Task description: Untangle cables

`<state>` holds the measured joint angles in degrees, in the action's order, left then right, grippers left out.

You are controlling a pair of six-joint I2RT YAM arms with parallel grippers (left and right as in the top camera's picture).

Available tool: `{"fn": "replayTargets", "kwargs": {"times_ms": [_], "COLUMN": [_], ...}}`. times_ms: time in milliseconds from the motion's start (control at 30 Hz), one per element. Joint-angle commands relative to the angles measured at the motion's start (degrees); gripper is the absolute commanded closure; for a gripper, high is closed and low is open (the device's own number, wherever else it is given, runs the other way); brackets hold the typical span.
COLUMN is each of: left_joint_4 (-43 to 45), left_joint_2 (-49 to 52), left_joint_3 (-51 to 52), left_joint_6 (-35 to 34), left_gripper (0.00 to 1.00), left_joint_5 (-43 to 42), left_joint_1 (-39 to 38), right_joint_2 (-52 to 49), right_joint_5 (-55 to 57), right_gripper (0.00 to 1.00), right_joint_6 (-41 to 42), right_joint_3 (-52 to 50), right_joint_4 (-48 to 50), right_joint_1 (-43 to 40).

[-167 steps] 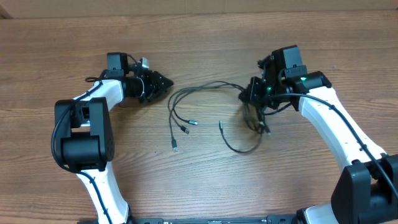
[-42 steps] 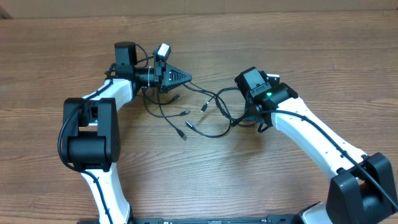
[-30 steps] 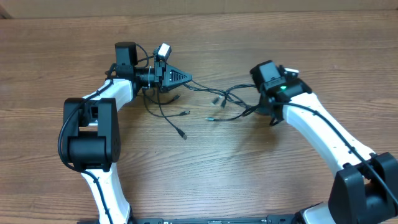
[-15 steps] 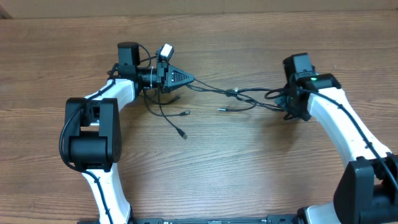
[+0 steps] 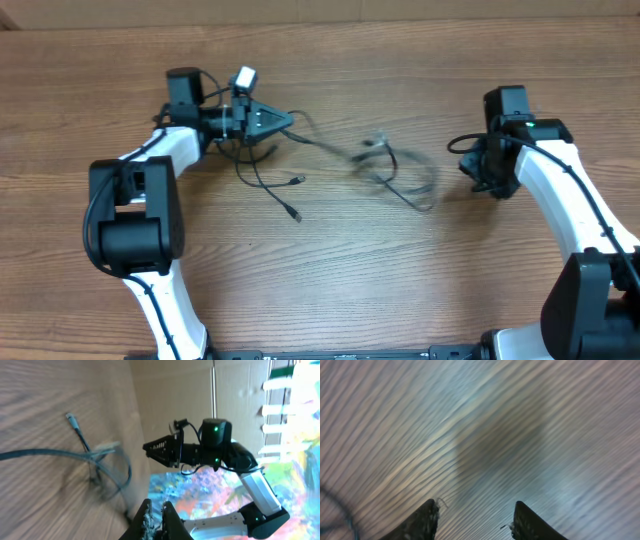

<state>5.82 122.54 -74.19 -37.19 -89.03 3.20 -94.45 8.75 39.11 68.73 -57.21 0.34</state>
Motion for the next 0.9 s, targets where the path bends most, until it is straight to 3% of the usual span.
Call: {"fn": "replayTargets", "kwargs": {"times_ms": [0, 200, 467, 733, 800, 833, 867], "left_joint_4": [0.2, 0.1, 0.0, -1.4, -4.3, -6.3, -9.6], "left_joint_2": [0.7, 0.7, 0.7, 0.7, 0.7, 0.7, 0.7], "left_joint_3": [-0.1, -0.1, 0.4, 1.8, 1.8, 1.8, 1.8], "left_joint_6": [2.5, 2.6, 9.8, 10.6, 10.6, 10.6, 10.6], "left_gripper": [0.96, 0.96, 0.96, 0.93, 0.73, 0.54, 0.11], "left_joint_5": [-1.6, -1.6, -1.6, 4.2, 7.4, 9.7, 13.4], "left_joint_1": [1.6, 1.7, 1.2, 0.2, 0.2, 0.3, 0.5], "right_joint_2": [0.1, 0.1, 0.1, 0.1, 0.1, 0.1, 0.1], "right_joint_5": [4.1, -1.8, -30.6, -30.7, -30.7, -30.7, -30.7], "right_gripper": [0.5, 0.42, 0.41, 0.42, 0.43, 0.42, 0.42], "right_joint_6": [-0.4, -1.5, -20.2, -20.1, -20.1, -20.0, -20.0], "right_joint_3": [-0.5, -0.5, -0.6, -3.6, -5.5, -6.6, -8.1], "right_joint_4": [-0.2, -0.3, 4.2, 11.5, 14.7, 16.5, 19.0], "right_joint_1": [-0.9, -0.7, 1.1, 8.2, 9.7, 10.4, 11.2]}}
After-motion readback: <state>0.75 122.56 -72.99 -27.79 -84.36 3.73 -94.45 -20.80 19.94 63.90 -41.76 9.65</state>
